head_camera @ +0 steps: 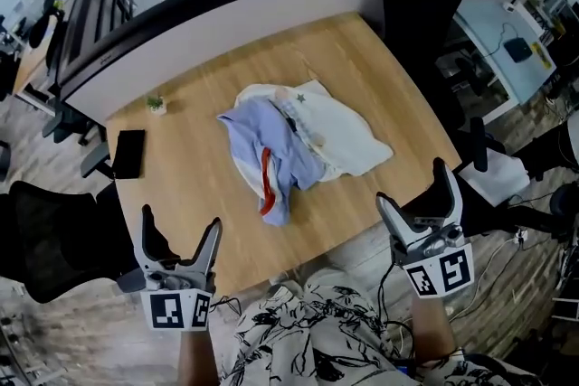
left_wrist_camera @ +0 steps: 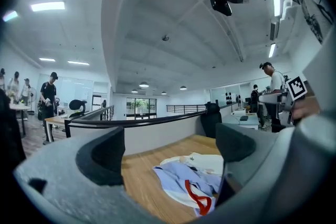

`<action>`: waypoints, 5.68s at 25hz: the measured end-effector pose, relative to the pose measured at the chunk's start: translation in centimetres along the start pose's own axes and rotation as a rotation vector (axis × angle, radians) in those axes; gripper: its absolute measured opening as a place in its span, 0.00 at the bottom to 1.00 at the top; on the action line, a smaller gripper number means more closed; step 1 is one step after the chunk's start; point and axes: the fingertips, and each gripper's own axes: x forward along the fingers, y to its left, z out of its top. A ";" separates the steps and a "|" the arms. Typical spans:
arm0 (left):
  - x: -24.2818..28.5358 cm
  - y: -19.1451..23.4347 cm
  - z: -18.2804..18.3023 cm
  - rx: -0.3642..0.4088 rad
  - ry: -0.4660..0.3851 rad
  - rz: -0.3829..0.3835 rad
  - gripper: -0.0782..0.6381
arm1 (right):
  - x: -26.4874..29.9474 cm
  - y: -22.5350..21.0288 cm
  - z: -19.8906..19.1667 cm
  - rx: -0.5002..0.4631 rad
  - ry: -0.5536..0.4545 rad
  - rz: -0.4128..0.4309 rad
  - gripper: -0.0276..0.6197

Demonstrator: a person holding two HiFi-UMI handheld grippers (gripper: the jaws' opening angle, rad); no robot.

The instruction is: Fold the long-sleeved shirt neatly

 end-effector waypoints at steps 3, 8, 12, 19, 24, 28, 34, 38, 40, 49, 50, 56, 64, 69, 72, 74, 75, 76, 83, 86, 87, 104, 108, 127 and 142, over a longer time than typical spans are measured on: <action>2.4 0.5 0.8 0.007 -0.015 0.010 0.85 | 2.8 -1.7 -0.2 0.002 0.008 0.025 0.81; 6.0 0.5 1.8 0.119 0.022 -0.037 0.85 | 6.8 -3.2 -1.4 0.014 0.047 0.085 0.81; 9.4 -0.7 0.6 0.284 0.123 -0.186 0.85 | 8.9 -2.6 -4.0 0.013 0.102 0.137 0.81; 15.4 -1.9 -4.9 0.576 0.237 -0.552 0.85 | 10.2 2.4 -10.2 0.015 0.233 0.174 0.81; 17.9 -2.1 -10.7 0.640 0.280 -0.772 0.85 | 10.6 6.5 -14.3 0.021 0.282 0.143 0.81; 18.6 -2.1 -16.1 0.653 0.361 -0.937 0.85 | 9.5 9.9 -18.4 0.039 0.368 0.108 0.81; 20.1 -2.7 -22.9 0.770 0.429 -1.163 0.85 | 8.0 14.6 -25.1 -0.008 0.554 0.122 0.81; 21.1 -3.5 -26.2 0.814 0.466 -1.286 0.84 | 7.3 16.9 -28.8 -0.025 0.646 0.112 0.81; 21.6 -3.6 -27.8 0.854 0.486 -1.332 0.83 | 7.2 17.9 -30.4 -0.062 0.673 0.101 0.81; 22.8 -4.2 -33.0 0.905 0.587 -1.465 0.80 | 6.7 21.4 -37.1 -0.225 0.806 0.030 0.77; 22.7 -4.2 -33.6 0.914 0.603 -1.483 0.80 | 6.8 21.4 -37.5 -0.216 0.811 0.017 0.76; 22.7 -5.2 -35.5 0.932 0.658 -1.550 0.71 | 6.9 20.2 -38.0 -0.164 0.814 -0.041 0.66; 22.0 -6.2 -36.6 0.974 0.715 -1.603 0.42 | 6.7 19.2 -37.8 -0.118 0.801 -0.068 0.42; 22.0 -6.0 -36.1 1.000 0.686 -1.590 0.19 | 6.5 18.7 -37.0 -0.109 0.768 -0.098 0.28; 21.3 -5.3 -35.7 1.000 0.701 -1.604 0.15 | 6.2 18.4 -36.3 -0.106 0.743 -0.112 0.21; 21.1 -4.9 -35.2 0.991 0.708 -1.602 0.15 | 6.1 18.2 -35.7 -0.096 0.719 -0.118 0.19; 21.0 -4.8 -34.9 0.979 0.710 -1.597 0.15 | 6.1 18.0 -35.4 -0.088 0.708 -0.122 0.14; 21.0 -4.7 -34.4 0.964 0.711 -1.590 0.14 | 6.2 17.8 -35.1 -0.081 0.698 -0.124 0.11; 21.0 -3.1 -31.1 0.929 0.690 -1.486 0.14 | 6.8 15.8 -32.5 -0.049 0.667 -0.094 0.08; 20.7 -2.1 -29.1 0.901 0.660 -1.398 0.14 | 8.0 13.6 -30.4 -0.032 0.619 -0.048 0.08; 20.7 -1.7 -28.1 0.877 0.647 -1.363 0.14 | 8.6 12.7 -29.3 -0.022 0.599 -0.037 0.08; 21.1 3.4 -6.4 0.521 0.292 -0.725 0.14 | 20.5 6.5 -10.0 -0.216 0.416 0.256 0.08; 21.4 2.7 0.8 0.535 0.207 -0.647 0.14 | 22.5 4.6 -4.0 -0.271 0.351 0.302 0.08; 18.6 5.1 25.1 0.702 -0.060 -0.325 0.14 | 28.3 5.8 19.2 -0.470 0.105 0.510 0.08; 24.9 9.1 29.0 0.790 -0.053 -0.185 0.14 | 37.1 4.1 20.3 -0.677 0.165 0.607 0.08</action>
